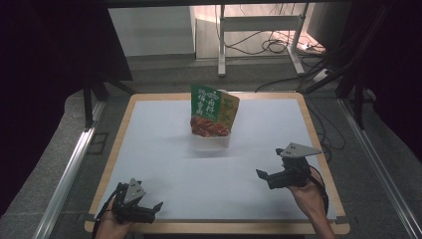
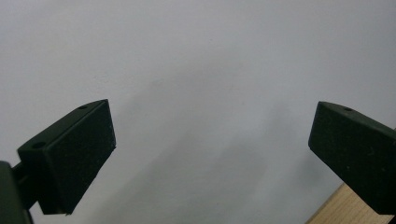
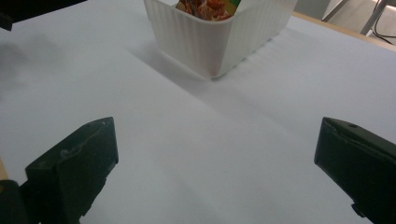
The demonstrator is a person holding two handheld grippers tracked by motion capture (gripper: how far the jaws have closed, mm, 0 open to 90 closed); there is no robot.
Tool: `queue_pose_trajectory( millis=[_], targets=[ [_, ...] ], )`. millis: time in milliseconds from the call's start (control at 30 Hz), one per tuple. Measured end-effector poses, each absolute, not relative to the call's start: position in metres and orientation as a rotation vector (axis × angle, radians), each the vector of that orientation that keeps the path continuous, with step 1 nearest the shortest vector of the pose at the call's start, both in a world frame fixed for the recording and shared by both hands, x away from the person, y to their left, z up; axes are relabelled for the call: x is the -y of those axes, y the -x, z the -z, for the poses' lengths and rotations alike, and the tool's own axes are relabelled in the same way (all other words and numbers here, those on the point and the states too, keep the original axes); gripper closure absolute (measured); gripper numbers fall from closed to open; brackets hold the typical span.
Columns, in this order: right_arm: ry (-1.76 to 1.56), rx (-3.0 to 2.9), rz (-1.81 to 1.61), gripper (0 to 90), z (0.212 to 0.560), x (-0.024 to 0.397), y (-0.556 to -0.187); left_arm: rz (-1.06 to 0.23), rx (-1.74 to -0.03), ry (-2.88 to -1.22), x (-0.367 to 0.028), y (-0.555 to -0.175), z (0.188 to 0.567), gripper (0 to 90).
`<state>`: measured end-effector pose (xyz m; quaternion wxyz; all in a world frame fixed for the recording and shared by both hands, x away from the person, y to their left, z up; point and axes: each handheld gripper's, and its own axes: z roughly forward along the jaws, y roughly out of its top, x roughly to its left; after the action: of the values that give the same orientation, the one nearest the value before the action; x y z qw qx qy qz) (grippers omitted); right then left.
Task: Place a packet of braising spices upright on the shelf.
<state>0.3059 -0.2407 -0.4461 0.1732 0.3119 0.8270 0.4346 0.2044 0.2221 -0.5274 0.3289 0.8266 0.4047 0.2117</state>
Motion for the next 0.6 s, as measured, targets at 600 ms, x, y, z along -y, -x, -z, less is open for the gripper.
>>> queue_pose_trajectory(
  millis=[600],
  targets=[
    [-0.920,-2.357,-1.122,0.0,0.475,0.257,-0.284,-0.560,-1.044,-2.183,-0.221,-0.204,0.528,0.5]
  ],
)
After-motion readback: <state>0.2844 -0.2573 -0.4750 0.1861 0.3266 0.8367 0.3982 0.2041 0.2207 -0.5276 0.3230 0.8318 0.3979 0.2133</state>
